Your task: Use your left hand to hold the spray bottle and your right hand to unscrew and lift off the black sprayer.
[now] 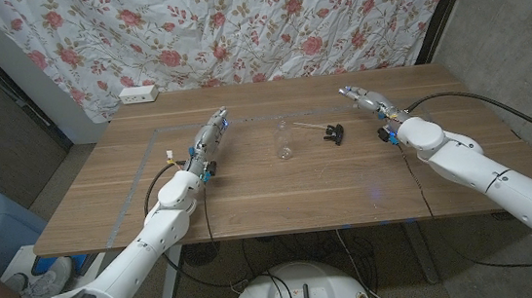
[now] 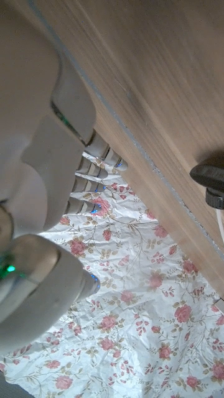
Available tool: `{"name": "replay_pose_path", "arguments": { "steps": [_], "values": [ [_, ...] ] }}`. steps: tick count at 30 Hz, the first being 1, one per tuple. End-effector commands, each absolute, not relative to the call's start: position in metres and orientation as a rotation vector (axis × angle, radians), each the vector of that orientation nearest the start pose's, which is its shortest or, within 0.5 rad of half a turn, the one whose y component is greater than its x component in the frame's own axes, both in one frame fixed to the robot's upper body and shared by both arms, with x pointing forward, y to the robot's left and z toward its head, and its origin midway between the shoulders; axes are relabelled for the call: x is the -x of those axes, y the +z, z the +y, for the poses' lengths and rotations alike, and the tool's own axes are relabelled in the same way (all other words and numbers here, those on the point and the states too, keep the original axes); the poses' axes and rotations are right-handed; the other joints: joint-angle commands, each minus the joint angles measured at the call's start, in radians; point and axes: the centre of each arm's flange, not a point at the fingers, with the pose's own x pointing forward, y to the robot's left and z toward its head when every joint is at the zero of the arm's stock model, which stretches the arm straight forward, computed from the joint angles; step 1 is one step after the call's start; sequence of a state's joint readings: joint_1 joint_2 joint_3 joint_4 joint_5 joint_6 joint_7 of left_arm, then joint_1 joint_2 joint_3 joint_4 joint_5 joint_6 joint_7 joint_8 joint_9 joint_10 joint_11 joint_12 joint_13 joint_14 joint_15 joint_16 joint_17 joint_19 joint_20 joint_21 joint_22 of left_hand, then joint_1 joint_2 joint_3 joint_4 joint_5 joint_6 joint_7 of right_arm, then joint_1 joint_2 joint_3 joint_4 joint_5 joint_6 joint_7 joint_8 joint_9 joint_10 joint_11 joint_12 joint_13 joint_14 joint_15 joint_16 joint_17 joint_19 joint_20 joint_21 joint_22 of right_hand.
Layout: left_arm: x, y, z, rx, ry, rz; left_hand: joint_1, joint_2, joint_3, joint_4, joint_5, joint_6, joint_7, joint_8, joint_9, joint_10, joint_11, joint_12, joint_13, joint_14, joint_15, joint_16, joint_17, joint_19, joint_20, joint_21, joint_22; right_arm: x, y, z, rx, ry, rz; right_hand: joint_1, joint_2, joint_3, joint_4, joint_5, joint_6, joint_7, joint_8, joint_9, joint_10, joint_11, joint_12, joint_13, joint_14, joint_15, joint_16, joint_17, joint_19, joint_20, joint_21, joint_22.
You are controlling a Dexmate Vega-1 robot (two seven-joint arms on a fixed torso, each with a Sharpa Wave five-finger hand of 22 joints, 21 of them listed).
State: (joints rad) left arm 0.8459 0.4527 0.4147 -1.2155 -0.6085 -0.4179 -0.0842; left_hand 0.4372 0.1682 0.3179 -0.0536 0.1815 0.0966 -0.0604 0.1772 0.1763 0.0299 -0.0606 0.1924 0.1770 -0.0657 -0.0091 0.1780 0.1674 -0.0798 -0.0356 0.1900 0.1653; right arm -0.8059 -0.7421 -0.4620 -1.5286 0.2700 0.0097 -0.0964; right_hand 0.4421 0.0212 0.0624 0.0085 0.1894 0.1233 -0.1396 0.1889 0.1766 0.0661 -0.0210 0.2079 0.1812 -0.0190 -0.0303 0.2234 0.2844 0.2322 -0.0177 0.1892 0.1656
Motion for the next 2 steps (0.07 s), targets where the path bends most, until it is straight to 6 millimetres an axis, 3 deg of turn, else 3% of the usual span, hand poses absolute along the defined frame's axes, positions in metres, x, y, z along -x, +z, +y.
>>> {"name": "replay_pose_path", "arguments": {
  "steps": [1, 2],
  "values": [
    [-0.6615, -0.0465, 0.2624, 0.040, -0.250, -0.647, -0.013, 0.001, 0.005, 0.004, 0.006, -0.001, 0.008, 0.004, 0.001, 0.010, 0.000, 0.004, 0.001, 0.005, -0.001, 0.005, 0.003, 0.009, -0.002, 0.010, 0.005, -0.6442, -0.0035, -0.3099, 0.385, 0.100, -0.547, -0.014, 0.004, 0.000, 0.007, 0.007, 0.013, -0.002, 0.007, 0.001, 0.013, 0.003, 0.008, 0.002, 0.011, 0.000, 0.010, 0.000, 0.010, -0.004, 0.005, 0.001],
    [-0.6612, -0.0462, 0.2607, 0.050, -0.242, -0.651, -0.015, 0.001, 0.006, 0.005, 0.006, -0.001, 0.008, 0.004, 0.001, 0.012, -0.001, 0.005, 0.001, 0.007, -0.001, 0.006, 0.003, 0.010, -0.001, 0.010, 0.005, -0.6439, -0.0044, -0.3101, 0.376, 0.098, -0.544, -0.015, 0.004, 0.000, 0.007, 0.007, 0.014, 0.000, 0.007, 0.001, 0.016, 0.006, 0.008, 0.002, 0.012, 0.001, 0.009, -0.001, 0.011, -0.004, 0.006, 0.001]
  ]
}}
